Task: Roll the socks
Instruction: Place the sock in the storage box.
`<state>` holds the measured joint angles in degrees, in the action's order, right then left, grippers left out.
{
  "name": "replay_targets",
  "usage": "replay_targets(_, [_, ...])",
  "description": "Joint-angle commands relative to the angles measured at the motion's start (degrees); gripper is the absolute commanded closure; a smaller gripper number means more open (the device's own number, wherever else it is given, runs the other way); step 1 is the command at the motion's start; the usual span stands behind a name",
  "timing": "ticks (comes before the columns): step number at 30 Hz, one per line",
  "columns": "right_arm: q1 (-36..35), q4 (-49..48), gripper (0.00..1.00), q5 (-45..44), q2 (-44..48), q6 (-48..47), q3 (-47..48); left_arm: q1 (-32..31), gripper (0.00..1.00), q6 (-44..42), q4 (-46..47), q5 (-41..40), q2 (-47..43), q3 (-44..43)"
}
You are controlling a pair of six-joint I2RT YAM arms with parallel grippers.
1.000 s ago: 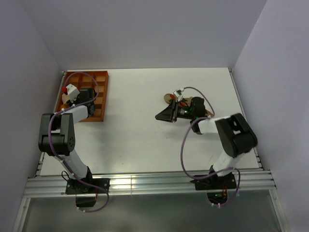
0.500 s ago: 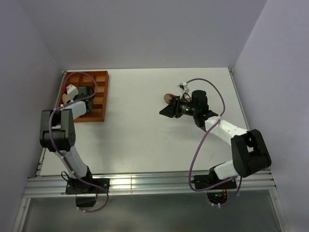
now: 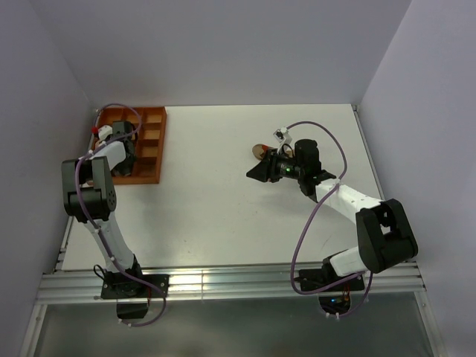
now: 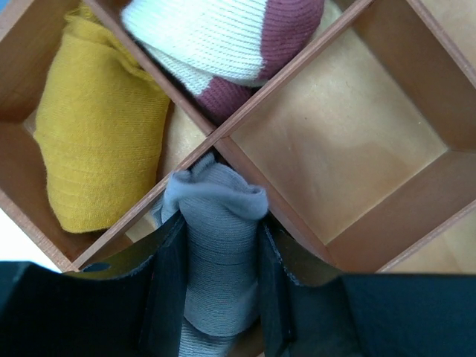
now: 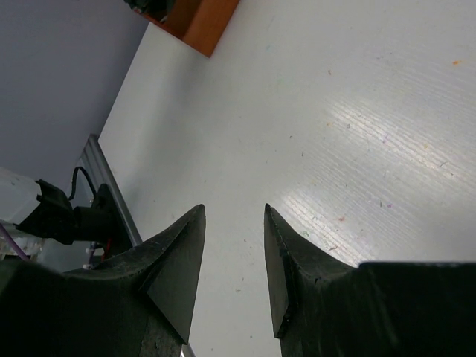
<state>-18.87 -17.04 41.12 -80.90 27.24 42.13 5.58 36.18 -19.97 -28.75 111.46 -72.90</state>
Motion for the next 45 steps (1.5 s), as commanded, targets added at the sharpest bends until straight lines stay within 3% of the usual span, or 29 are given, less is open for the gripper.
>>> replay_targets(1, [-0.29, -0.98, 0.56, -0.43, 1.27, -1.06, 1.03, 0.65, 1.0, -1.9, -7.36, 7.48, 5.6, -2.5])
replay_targets(10, [-0.29, -2.21, 0.55, 0.53, 1.01, -0.35, 0.5, 2.32, 1.0, -6.21, -10.8, 19.77, 9.13, -5.93])
replay_targets(14, [-0.29, -3.44, 0.55, 1.32, 0.92, 0.26, 0.23, 4.08, 0.94, -7.09, -11.93, 20.59, 9.39, -6.64])
replay_targets(17, [-0.29, -3.27, 0.55, 1.5, 0.92, 0.09, 0.32, 4.08, 0.85, -6.83, -11.59, 19.0, 7.29, -6.03])
replay_targets(21, [-0.29, -3.62, 0.55, 2.03, 0.92, 0.35, 0.23, 4.08, 0.59, -4.81, -10.71, 16.9, 0.97, -4.97])
replay_targets(24, [-0.29, -3.97, 0.55, 2.47, 0.75, 0.62, 0.23, 4.08, 0.47, -3.84, -11.14, 14.96, -1.76, -5.23])
replay_targets(30, [-0.29, -3.7, 0.55, 2.64, 0.92, 0.44, 0.32, 4.08, 0.39, -2.79, -11.94, 14.51, -4.4, -6.37])
replay_targets(35, [-0.29, -3.7, 0.56, 2.73, 0.84, 0.44, 0.32, 4.08, 0.41, -1.91, -10.97, 16.18, -7.83, -6.11])
replay_targets(40, [-0.29, -3.97, 0.56, 2.91, 0.84, 0.62, 0.23, 4.08, 0.52, -2.34, -5.88, 14.34, -12.23, -4.09])
replay_targets(45, [-0.29, -4.32, 0.55, 3.09, 0.84, 0.79, 0.06, 4.17, 0.6, -2.7, -3.16, 12.06, -10.65, -4.35])
